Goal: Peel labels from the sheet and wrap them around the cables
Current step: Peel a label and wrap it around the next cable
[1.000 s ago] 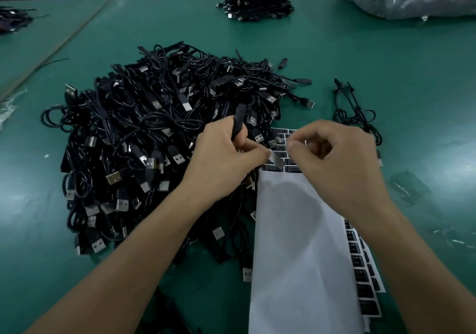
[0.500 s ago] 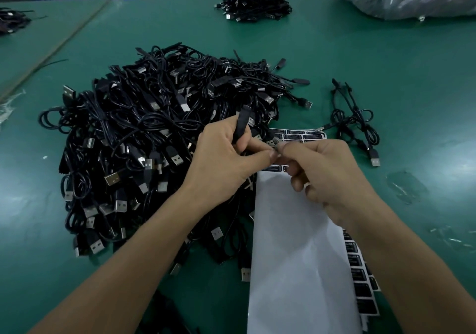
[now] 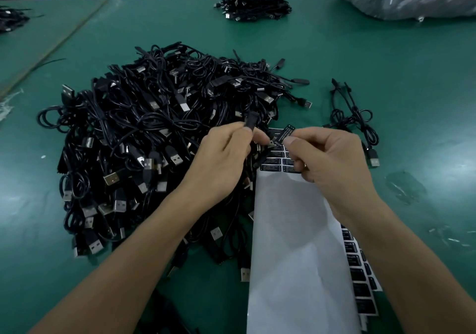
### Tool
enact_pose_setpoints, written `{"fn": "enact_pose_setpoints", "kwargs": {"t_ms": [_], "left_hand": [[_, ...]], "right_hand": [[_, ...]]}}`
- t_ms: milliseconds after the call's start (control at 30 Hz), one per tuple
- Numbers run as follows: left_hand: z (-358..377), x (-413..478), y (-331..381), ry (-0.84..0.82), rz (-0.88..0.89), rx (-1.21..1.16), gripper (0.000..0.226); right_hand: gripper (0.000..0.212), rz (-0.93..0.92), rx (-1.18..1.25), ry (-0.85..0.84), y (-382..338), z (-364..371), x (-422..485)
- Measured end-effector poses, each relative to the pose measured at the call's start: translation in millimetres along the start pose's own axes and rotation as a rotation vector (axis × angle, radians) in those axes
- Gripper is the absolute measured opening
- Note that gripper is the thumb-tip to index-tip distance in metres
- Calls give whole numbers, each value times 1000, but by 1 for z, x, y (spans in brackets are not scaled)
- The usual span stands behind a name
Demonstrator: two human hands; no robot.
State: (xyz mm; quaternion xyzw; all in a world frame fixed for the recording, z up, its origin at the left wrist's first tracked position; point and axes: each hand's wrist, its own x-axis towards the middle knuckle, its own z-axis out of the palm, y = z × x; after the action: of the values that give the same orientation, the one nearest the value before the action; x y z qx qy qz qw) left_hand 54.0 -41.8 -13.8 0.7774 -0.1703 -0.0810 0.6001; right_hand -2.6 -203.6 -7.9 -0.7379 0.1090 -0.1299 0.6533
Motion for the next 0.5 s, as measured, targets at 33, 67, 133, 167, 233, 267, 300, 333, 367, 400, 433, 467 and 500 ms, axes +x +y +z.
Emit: {"fn": "enact_pose_setpoints", "kwargs": {"t_ms": [33,67,133,167,233,267,300,333,367,400,433,467,500], "left_hand": [[0,1,-1,-3,6,-2,36],[-1,1,-2,-5,17,0,33],[-1,1,-3,-16,36,15,25],[-1,0,-3,-25,38,12,21],[-1,0,-1,-29,23,-34,16],[-1,0,-1,-27,10,-60,12],[-2,0,1,-24,-3,-80,7],[-2,0,2,-21,-14,-91,5],[-2,0,3,-20,-22,-100,5],[-1,-1,4,-17,-29,-104,7],[-1,-1,5,-10,-37,-107,11],[-2,-1,5,-1,-44,-113,17],[-2,-2,6,8,-53,-127,22]], "right_hand": [[20,-12,-5,-5,1,0,0],[21,-19,-2,-8,1,1,0],[23,-26,17,-14,0,1,-1],[23,-32,27,-18,0,0,-1],[21,-48,39,-26,0,0,-2],[20,-56,42,-30,0,0,-2],[19,-63,44,-32,0,0,-2],[19,-70,49,-35,0,0,-2],[19,-75,54,-35,0,0,-2],[20,-80,56,-33,0,0,-2],[20,-85,54,-26,0,-1,-2],[19,-87,56,-20,0,-1,-2],[16,-88,67,-18,0,-1,-2]]}}
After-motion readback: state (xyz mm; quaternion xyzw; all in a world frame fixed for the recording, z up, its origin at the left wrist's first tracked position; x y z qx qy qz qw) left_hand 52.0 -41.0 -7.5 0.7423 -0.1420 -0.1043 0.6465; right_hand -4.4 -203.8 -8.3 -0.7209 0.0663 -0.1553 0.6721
